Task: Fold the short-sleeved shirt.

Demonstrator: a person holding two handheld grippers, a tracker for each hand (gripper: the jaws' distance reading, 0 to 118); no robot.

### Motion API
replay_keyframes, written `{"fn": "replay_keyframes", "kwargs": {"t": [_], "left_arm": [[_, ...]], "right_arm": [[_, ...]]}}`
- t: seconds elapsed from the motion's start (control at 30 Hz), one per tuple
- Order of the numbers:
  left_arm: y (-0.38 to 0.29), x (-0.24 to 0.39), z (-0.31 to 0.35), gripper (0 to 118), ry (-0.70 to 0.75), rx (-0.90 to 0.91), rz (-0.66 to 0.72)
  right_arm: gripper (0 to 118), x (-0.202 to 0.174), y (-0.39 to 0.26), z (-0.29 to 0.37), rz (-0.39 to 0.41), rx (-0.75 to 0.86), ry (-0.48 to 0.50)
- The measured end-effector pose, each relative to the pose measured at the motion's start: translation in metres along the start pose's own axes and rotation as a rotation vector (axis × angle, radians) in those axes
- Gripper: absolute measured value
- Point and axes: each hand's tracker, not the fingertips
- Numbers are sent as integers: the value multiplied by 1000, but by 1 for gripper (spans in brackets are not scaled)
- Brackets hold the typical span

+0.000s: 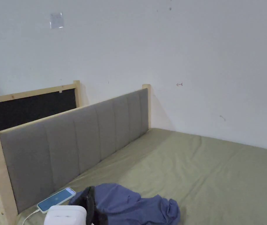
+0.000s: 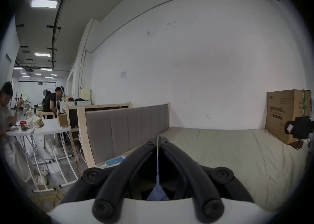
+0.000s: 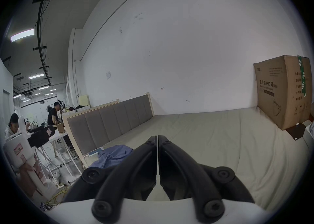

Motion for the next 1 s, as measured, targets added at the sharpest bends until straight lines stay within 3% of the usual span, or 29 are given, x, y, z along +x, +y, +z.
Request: {"fn": "replay_keyframes", "kwargs": {"t": [0.1,0.23,0.3,0.33,0.4,0.43,0.5,0.63,0.73,0.77,0.83,0.87,0.9,0.93,1.0], "left_arm": [[11,-7,-50,1,-91,-91,-62],[-26,-20,-174,1,-395,-570,-93],[-68,-21,-220,2,-353,-758,-95],[-88,-17,-236,12,-341,-799,-80],[-121,-14,-265,94,-353,-892,-43],[-139,-11,-278,117,-371,-944,-25],[-160,-1,-287,110,-371,-929,-32],[-200,19,-317,112,-330,-1016,-77],[-228,31,-322,104,-352,-1124,-91],[-240,36,-320,108,-352,-1173,-116],[-246,43,-310,108,-323,-1025,-218],[-247,43,-312,106,-317,-1052,-233],[-245,42,-309,99,-304,-1050,-207],[-241,39,-305,83,-293,-1040,-180],[-232,36,-304,5,-324,-979,-146]], "right_arm": [[1,10,5,-1,7,-38,-11],[1,30,4,-1,17,-103,-55],[1,39,-1,-2,5,-136,-91],[1,44,-4,-4,-2,-152,-106],[1,53,-13,-7,-17,-188,-138],[1,56,-18,-11,-24,-204,-153],[1,61,-25,-16,-38,-237,-173],[1,66,-36,-24,-54,-302,-188],[1,68,-40,-26,-46,-331,-192],[1,68,-41,-27,-42,-338,-196],[1,69,-43,-28,-47,-349,-199],[1,70,-42,-29,-57,-362,-191],[1,71,-41,-30,-59,-377,-178],[1,72,-37,-31,-49,-408,-144],[1,77,-27,-32,-32,-461,-42]]}}
